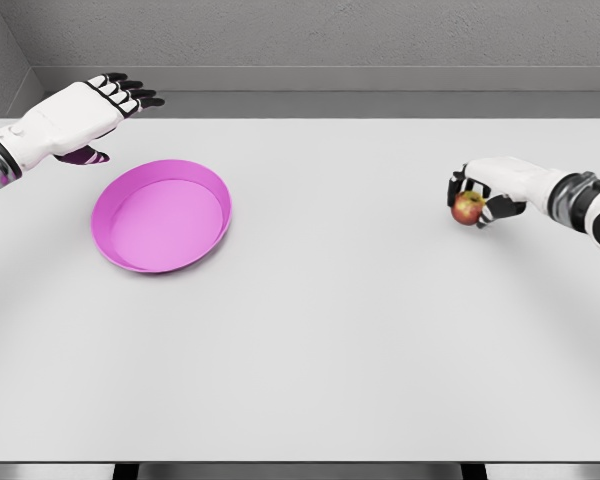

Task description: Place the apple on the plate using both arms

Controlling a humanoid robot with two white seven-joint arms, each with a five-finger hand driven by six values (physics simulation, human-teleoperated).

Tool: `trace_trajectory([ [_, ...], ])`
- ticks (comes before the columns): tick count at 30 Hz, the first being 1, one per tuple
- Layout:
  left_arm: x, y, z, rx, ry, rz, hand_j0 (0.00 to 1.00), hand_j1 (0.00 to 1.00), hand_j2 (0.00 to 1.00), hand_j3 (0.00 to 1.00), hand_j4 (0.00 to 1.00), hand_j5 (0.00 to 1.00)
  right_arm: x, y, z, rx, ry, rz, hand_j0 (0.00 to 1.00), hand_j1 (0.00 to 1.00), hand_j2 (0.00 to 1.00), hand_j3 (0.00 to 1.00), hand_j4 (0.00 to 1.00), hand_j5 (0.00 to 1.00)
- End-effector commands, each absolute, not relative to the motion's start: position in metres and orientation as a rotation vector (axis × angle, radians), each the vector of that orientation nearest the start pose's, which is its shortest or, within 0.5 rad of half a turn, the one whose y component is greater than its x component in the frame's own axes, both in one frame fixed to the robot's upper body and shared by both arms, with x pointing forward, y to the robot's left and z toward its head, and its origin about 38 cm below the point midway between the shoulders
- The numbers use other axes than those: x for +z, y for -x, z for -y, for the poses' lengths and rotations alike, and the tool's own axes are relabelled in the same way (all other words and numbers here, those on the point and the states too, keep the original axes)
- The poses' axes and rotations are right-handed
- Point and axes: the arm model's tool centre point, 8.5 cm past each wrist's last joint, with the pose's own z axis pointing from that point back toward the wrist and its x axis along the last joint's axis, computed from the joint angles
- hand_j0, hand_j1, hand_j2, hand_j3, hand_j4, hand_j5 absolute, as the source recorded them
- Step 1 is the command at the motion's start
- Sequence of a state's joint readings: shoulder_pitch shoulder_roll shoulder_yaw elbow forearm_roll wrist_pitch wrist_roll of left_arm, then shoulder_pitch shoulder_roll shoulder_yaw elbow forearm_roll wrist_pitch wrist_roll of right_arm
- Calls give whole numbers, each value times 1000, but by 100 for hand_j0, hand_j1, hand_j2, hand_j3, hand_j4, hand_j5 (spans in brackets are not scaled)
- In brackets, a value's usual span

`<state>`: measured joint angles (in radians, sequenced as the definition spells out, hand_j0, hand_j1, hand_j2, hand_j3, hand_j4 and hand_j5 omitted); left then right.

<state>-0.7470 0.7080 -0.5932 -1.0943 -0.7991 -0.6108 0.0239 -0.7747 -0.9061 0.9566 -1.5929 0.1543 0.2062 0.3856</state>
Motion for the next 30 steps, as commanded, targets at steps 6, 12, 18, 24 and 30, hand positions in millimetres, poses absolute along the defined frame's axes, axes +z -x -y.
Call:
trace_trajectory([
  [6, 221, -496, -345, -1863, -916, 1585, 100, 100, 100, 100, 100, 100, 211, -438, 274, 1636, 481, 1158, 40, 40, 40, 40, 40, 40],
  [12, 224, -495, -340, -1873, -916, 1602, 100, 100, 100, 100, 100, 100, 214, -433, 250, 1666, 437, 1216, 40, 40, 40, 40, 40, 40],
  [18, 223, -495, -340, -1874, -917, 1601, 100, 100, 100, 100, 100, 100, 213, -429, 218, 1697, 364, 1266, 40, 40, 40, 40, 40, 40],
  [24, 223, -495, -340, -1876, -918, 1600, 100, 100, 100, 100, 100, 100, 211, -427, 187, 1712, 293, 1317, 40, 40, 40, 40, 40, 40],
  [30, 224, -495, -339, -1876, -918, 1601, 100, 100, 100, 100, 100, 100, 209, -424, 162, 1724, 233, 1345, 40, 40, 40, 40, 40, 40],
])
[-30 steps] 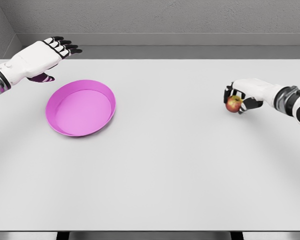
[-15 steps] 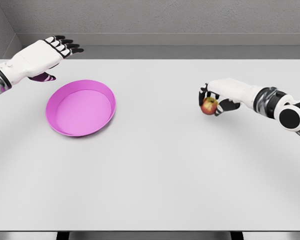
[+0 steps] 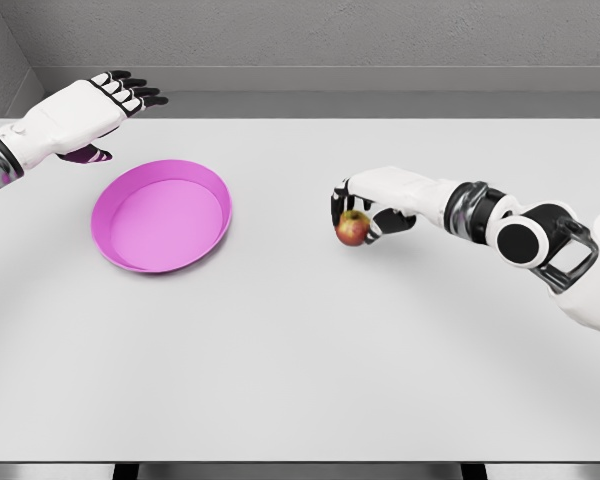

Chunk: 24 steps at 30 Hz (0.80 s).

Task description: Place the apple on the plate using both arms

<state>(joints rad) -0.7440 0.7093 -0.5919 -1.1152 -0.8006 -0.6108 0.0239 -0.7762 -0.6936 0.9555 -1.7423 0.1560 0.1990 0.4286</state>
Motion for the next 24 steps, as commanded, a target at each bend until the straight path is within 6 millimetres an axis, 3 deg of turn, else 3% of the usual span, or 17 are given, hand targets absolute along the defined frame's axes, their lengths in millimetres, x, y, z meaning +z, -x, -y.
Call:
trace_trajectory([
  [1, 223, -495, -340, -1876, -918, 1600, 100, 100, 100, 100, 100, 100, 209, -423, 158, 1726, 225, 1352, 40, 40, 40, 40, 40, 40],
  [7, 223, -495, -340, -1876, -918, 1600, 100, 100, 100, 100, 100, 100, 211, -424, 147, 1725, 208, 1372, 43, 43, 43, 43, 43, 43],
  [8, 224, -495, -339, -1876, -918, 1601, 100, 100, 100, 100, 100, 100, 211, -425, 147, 1718, 212, 1367, 83, 83, 83, 83, 83, 83],
  [9, 224, -495, -339, -1876, -918, 1601, 100, 100, 100, 100, 100, 100, 210, -426, 149, 1698, 223, 1351, 100, 100, 100, 100, 100, 100],
  [14, 223, -495, -339, -1876, -917, 1603, 100, 100, 100, 100, 100, 100, 223, -430, 157, 1699, 264, 1364, 100, 100, 100, 100, 100, 100],
  [15, 226, -495, -339, -1871, -922, 1606, 100, 100, 100, 100, 100, 100, 234, -435, 173, 1683, 309, 1367, 100, 100, 100, 100, 100, 100],
  [19, 232, -496, -343, -1852, -940, 1615, 100, 100, 100, 100, 100, 100, 294, -445, 281, 1548, 584, 1353, 100, 100, 100, 100, 100, 100],
  [22, 231, -494, -337, -1866, -933, 1627, 100, 100, 100, 100, 100, 100, 290, -431, 333, 1479, 638, 1306, 100, 100, 100, 100, 100, 100],
  [24, 225, -491, -307, -1951, -860, 1619, 100, 100, 100, 100, 100, 100, 288, -424, 348, 1490, 651, 1289, 100, 100, 100, 100, 100, 100],
])
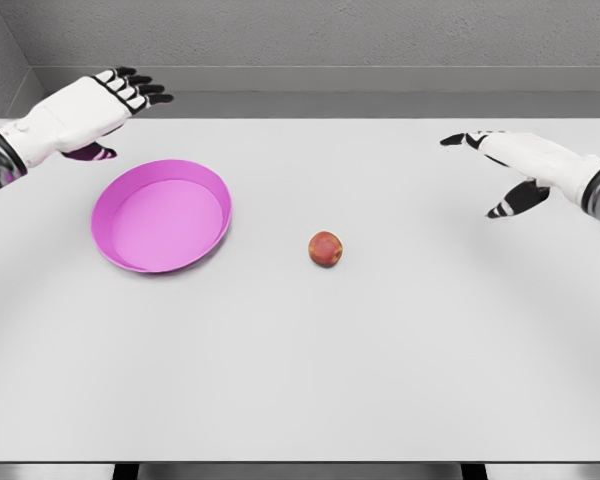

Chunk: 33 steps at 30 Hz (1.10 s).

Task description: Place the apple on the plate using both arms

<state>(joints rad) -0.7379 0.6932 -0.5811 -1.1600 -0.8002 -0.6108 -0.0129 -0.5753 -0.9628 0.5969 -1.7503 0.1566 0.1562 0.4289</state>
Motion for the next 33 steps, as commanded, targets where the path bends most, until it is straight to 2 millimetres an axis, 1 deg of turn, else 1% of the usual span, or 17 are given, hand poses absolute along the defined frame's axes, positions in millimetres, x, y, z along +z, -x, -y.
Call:
trace_trajectory([
  [1, 224, -489, -286, 2649, 1087, -2154, 100, 100, 100, 100, 100, 100, 286, -423, 352, 1487, 654, 1277, 100, 100, 100, 100, 100, 100],
  [2, 227, -484, -271, 2661, 1035, -2109, 100, 100, 100, 100, 100, 100, 284, -423, 353, 1485, 651, 1271, 100, 100, 100, 100, 100, 100],
  [5, 221, -478, -229, 2692, 892, -2042, 100, 100, 100, 100, 100, 100, 282, -422, 351, 1504, 637, 1282, 100, 100, 100, 100, 100, 100],
  [6, 221, -475, -213, 2694, 844, -2009, 100, 100, 100, 100, 100, 100, 279, -421, 349, 1510, 627, 1281, 100, 100, 100, 100, 100, 100],
  [8, 210, -465, -181, 2730, 722, -1886, 100, 100, 100, 100, 100, 100, 264, -417, 347, 1515, 595, 1264, 100, 100, 100, 100, 100, 100],
  [10, 213, -461, -155, 2693, 663, -1876, 100, 100, 100, 100, 100, 100, 264, -416, 346, 1516, 595, 1269, 100, 100, 100, 100, 100, 100],
  [11, 214, -460, -145, 2682, 639, -1855, 100, 100, 100, 100, 100, 100, 264, -416, 346, 1514, 594, 1269, 100, 100, 100, 100, 100, 100],
  [13, 211, -456, -124, 2678, 573, -1820, 100, 100, 100, 100, 100, 100, 262, -416, 345, 1512, 582, 1269, 100, 100, 100, 100, 100, 100],
  [16, 206, -449, -99, 2662, 498, -1791, 100, 100, 100, 100, 100, 100, 262, -417, 346, 1503, 582, 1263, 100, 100, 100, 100, 100, 100],
  [17, 205, -448, -96, 2663, 488, -1775, 100, 100, 100, 100, 100, 100, 262, -417, 347, 1502, 584, 1261, 100, 100, 100, 100, 100, 100],
  [18, 204, -447, -88, 2662, 458, -1771, 100, 100, 100, 100, 100, 100, 262, -418, 346, 1502, 582, 1262, 100, 100, 100, 100, 100, 100],
  [20, 200, -447, -89, 2691, 419, -1780, 100, 100, 100, 100, 100, 100, 261, -418, 348, 1500, 584, 1258, 100, 100, 100, 100, 100, 100],
  [22, 191, -452, -93, 2743, 388, -1783, 100, 100, 100, 100, 100, 100, 259, -417, 347, 1501, 579, 1254, 100, 100, 100, 100, 100, 100],
  [23, 188, -455, -92, 2765, 382, -1774, 100, 100, 100, 100, 100, 100, 262, -418, 346, 1502, 584, 1263, 100, 100, 100, 100, 100, 100],
  [25, 187, -457, -93, 2774, 382, -1772, 100, 100, 100, 100, 100, 100, 261, -417, 346, 1503, 580, 1260, 100, 100, 100, 100, 100, 100],
  [28, 178, -461, -88, 2809, 367, -1761, 100, 100, 100, 100, 100, 100, 257, -418, 343, 1501, 569, 1262, 100, 100, 100, 100, 100, 100],
  [33, 170, -456, -81, 2817, 330, -1735, 100, 100, 100, 100, 100, 100, 259, -419, 344, 1498, 576, 1265, 100, 100, 100, 100, 100, 100],
])
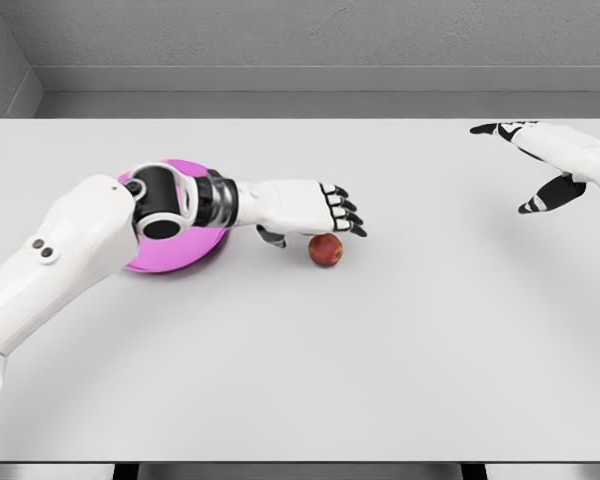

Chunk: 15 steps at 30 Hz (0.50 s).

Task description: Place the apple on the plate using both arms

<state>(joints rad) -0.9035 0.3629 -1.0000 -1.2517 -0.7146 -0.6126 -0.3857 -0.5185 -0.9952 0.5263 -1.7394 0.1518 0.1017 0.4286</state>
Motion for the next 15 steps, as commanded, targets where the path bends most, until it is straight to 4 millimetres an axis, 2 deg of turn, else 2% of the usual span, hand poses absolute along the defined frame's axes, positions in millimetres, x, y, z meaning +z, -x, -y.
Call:
trace_trajectory([
  [1, 168, -456, -81, 2823, 325, -1725, 100, 100, 100, 100, 100, 100, 259, -419, 344, 1498, 576, 1265, 100, 100, 100, 100, 100, 100],
  [8, 165, -454, -77, 2824, 306, -1724, 100, 100, 100, 100, 100, 100, 255, -417, 344, 1503, 570, 1259, 100, 100, 100, 100, 100, 100],
  [12, 164, -453, -76, 2825, 301, -1718, 90, 90, 90, 90, 90, 90, 254, -415, 345, 1508, 569, 1252, 100, 100, 100, 100, 100, 100],
  [15, 161, -452, -75, 2832, 292, -1703, 85, 85, 85, 85, 85, 85, 246, -411, 347, 1510, 557, 1231, 100, 100, 100, 100, 100, 100],
])
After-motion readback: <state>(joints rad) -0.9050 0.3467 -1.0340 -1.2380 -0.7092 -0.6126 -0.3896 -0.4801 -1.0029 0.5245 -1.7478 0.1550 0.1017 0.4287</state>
